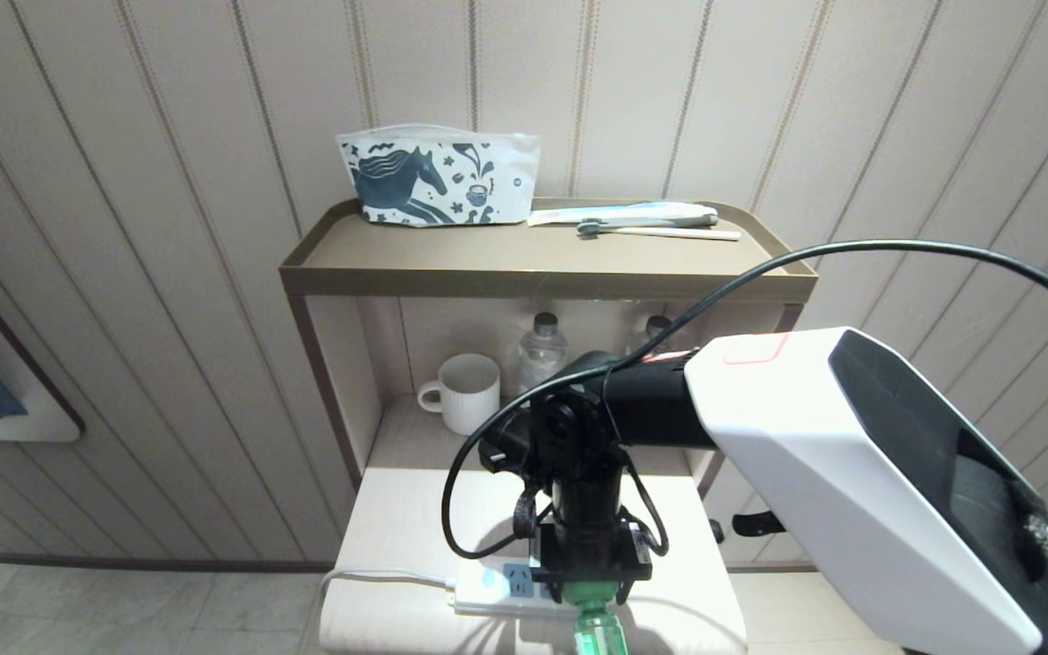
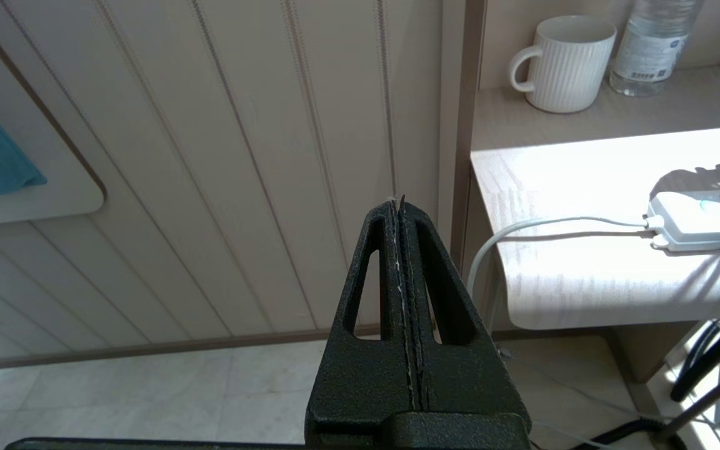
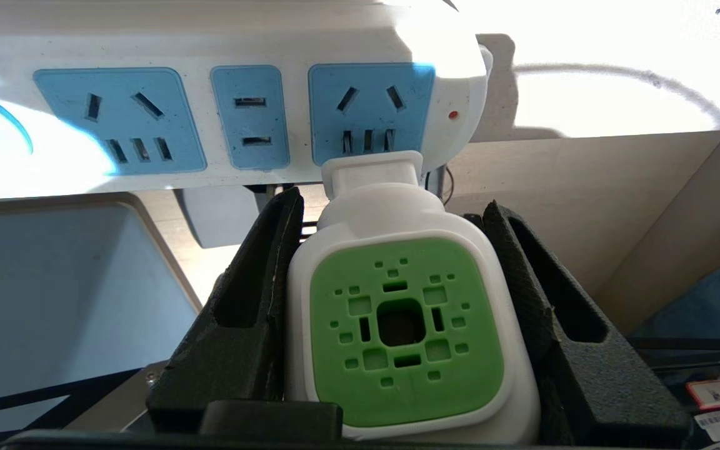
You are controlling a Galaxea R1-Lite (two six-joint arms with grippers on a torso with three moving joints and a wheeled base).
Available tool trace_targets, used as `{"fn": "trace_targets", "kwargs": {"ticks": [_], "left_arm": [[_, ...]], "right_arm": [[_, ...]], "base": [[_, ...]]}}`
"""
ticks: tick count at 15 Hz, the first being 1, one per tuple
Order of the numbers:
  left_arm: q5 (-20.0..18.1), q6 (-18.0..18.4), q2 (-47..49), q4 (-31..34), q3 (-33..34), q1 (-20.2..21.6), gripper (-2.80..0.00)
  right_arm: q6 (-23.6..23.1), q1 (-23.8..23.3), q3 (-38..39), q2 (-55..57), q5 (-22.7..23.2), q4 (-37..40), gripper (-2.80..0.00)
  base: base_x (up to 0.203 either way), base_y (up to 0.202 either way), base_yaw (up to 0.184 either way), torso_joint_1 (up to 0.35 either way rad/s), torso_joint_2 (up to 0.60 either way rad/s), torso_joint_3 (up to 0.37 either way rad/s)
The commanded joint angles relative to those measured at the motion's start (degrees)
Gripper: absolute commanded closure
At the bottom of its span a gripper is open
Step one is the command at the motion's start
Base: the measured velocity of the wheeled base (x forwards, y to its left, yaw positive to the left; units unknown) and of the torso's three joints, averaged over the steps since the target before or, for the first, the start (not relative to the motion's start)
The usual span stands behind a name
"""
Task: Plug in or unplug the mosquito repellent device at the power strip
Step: Insert the plug into the socket
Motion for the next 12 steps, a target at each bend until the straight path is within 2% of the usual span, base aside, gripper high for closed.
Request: {"fn": "trace_targets", "kwargs": {"ticks": [1,12], "left_arm": [[0.0,0.1,0.1,0.0,0.0,0.0,0.00],[0.0,0.3,0.1,0.5,-0.2,0.0,0.00]], "right_arm": [[0.2,-0.3,0.0,0.2,0.0,-0.3,0.00],[0.2,-2.8,0.0,1.7,1.7,-0.4,0.00]], "base": [[0.000,0.000,0.000,0.000,0.00,0.000],[0.000,0.000,0.000,0.000,0.00,0.000]]}}
